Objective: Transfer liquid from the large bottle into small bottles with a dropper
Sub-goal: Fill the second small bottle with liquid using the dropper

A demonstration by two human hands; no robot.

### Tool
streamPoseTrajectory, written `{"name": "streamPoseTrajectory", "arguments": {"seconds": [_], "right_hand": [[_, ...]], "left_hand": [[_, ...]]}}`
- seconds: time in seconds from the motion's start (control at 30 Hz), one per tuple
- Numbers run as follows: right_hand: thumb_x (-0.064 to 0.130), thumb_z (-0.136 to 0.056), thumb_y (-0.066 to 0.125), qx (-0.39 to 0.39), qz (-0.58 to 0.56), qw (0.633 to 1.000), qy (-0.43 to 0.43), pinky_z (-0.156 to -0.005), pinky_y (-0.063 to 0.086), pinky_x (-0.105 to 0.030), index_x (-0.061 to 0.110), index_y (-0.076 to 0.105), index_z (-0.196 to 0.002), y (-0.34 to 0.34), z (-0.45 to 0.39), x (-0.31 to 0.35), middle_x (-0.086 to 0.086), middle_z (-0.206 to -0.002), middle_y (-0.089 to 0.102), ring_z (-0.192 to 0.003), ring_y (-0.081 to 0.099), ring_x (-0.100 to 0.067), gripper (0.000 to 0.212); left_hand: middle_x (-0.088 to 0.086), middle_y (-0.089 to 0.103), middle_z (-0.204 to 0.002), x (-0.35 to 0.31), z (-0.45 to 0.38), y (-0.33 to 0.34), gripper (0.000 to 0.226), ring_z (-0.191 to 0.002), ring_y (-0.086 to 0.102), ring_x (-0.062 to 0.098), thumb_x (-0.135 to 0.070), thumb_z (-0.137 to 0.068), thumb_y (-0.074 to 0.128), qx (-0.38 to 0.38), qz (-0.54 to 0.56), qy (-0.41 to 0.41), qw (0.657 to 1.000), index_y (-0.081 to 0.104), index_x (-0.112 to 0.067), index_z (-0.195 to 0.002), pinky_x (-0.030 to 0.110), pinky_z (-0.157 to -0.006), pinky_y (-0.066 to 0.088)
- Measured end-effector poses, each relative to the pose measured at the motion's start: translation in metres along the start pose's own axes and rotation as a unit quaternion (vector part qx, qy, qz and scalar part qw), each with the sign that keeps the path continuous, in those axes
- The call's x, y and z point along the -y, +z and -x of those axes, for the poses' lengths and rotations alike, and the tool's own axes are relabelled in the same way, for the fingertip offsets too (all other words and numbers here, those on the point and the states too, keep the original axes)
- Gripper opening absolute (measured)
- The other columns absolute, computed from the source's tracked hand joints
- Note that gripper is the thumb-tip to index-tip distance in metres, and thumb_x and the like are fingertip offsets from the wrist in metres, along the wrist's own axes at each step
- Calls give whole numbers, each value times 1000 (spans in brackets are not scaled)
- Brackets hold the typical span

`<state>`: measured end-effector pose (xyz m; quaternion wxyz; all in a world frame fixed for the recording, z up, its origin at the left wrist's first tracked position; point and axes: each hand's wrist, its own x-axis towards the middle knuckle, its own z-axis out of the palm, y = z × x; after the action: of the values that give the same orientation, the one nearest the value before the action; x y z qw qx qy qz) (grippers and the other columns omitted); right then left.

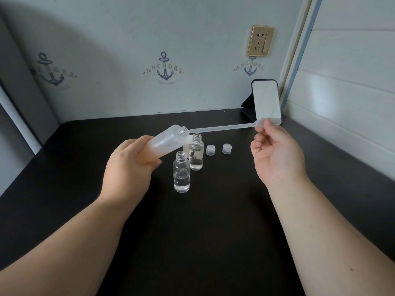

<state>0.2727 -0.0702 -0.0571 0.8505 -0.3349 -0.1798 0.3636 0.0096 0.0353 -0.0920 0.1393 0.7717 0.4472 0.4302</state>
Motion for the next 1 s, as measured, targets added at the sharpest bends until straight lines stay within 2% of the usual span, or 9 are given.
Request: {"name": "streamPoseTrajectory", "arguments": {"seconds": [0.17, 0.3, 0.4, 0.53, 0.67, 1.0], "right_hand": [[5, -94, 65, 90, 80, 992, -31, -63, 50, -20, 12, 78, -78, 3, 5, -4, -6, -83, 74, -65, 60, -12, 21], [9, -89, 69, 168, 165, 971, -41, -68, 53, -23, 14, 80, -82, 8, 11, -11, -8, -88, 76, -72, 67, -15, 14], [10, -86, 70, 199, 205, 958, -32, -70, 54, -24, 13, 80, -84, 11, 15, -19, -10, -91, 77, -77, 72, -18, 11], [13, -84, 72, 205, 224, 953, -25, -72, 55, -22, 13, 82, -87, 13, 17, -25, -12, -94, 78, -84, 74, -20, 10], [14, -86, 73, 206, 242, 948, -18, -75, 55, -23, 11, 81, -92, 13, 19, -29, -13, -94, 77, -89, 74, -23, 10], [8, -93, 69, 202, 254, 946, 1, -74, 56, -24, 6, 78, -99, 17, 22, -31, -11, -90, 77, -84, 74, -21, 11]], "left_hand": [[-16, 58, -113, 0, 1, 2, 52, -108, 53, 12, -11, -79, 82, 8, -13, 21, 1000, 67, -28, -126, 26, -91, 38], [-11, 62, -116, -1, 1, 4, 54, -111, 54, 18, -10, -78, 83, 10, -23, 38, 999, 67, -23, -128, 28, -93, 37], [-13, 61, -116, -2, 2, 4, 54, -110, 52, 16, -10, -78, 83, 8, -27, 42, 999, 67, -23, -128, 27, -92, 35], [-17, 55, -112, -4, 2, 4, 53, -107, 50, 12, -9, -78, 83, 7, -31, 47, 998, 68, -22, -127, 25, -91, 34], [-16, 57, -111, -4, 2, 3, 52, -109, 54, 20, -8, -78, 83, 11, -38, 51, 998, 68, -22, -126, 27, -91, 35], [-9, 64, -117, -2, 1, 5, 52, -111, 55, 20, -11, -80, 82, 17, -31, 36, 999, 68, -23, -128, 29, -93, 39]]}}
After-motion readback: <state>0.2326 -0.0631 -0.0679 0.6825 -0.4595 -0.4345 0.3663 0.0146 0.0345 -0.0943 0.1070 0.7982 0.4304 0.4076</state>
